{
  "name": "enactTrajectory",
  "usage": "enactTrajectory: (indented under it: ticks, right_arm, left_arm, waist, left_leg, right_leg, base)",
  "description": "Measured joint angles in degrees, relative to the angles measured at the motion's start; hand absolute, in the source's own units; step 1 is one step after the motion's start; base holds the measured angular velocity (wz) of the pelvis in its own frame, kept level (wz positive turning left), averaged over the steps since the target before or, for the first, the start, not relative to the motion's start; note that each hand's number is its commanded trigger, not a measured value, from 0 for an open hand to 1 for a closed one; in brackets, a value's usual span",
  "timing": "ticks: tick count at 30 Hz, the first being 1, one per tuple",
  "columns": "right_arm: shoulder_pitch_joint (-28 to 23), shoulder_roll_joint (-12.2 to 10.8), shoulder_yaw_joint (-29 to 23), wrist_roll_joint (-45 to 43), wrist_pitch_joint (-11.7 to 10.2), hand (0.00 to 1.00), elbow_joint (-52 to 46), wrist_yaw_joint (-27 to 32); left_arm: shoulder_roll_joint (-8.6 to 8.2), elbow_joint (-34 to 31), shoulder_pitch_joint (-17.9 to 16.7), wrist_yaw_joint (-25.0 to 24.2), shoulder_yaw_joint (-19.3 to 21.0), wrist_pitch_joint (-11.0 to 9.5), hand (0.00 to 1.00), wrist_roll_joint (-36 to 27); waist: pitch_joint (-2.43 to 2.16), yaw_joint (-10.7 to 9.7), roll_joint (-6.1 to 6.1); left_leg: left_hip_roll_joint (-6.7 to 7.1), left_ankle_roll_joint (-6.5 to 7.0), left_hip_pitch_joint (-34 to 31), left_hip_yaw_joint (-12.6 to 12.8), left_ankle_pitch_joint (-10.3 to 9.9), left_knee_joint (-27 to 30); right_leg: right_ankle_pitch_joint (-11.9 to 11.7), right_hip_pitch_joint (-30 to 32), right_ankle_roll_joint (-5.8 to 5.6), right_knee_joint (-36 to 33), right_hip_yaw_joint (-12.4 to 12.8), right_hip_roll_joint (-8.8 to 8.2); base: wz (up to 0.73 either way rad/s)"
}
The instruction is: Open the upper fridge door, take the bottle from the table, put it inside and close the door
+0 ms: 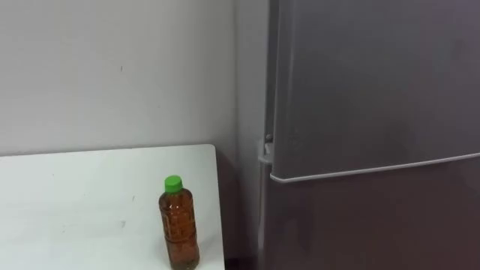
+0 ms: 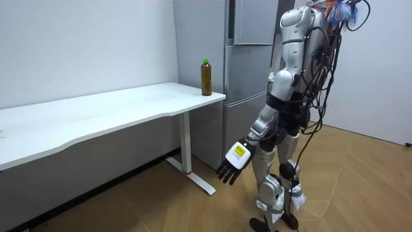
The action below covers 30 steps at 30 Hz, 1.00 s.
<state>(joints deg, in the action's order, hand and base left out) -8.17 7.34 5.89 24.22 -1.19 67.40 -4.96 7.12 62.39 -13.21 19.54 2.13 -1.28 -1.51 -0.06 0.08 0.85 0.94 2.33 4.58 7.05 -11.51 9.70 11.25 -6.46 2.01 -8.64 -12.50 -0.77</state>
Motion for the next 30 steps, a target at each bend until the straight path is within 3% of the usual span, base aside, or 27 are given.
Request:
enactTrajectory:
  ticks: [21,30]
  right_arm:
    - [-0.71,-0.06,-1.63,0.00,0.71,0.00,0.21,-2.11]
    - [-0.76,-0.14,-3.36,-0.18,1.92,0.00,0.19,-1.84]
  left_arm:
    - [0.03,0.77,-0.54,-1.48,0.43,0.26,0.00,-0.06]
    - [0.09,0.53,-1.65,-0.99,4.04,1.31,0.00,-3.56]
  waist:
    - [-0.03,0.03,0.50]
    - [-0.05,0.02,0.28]
  left_leg:
    - [-0.03,0.01,0.08,0.02,0.00,0.04]
    - [-0.04,0.00,0.06,0.10,-0.02,0.05]
  right_leg:
    - [0.00,0.04,0.00,0.03,0.35,0.07]
    - [0.03,0.01,0.01,0.06,0.21,0.05]
  base:
    - [0.00]
    - [0.00]
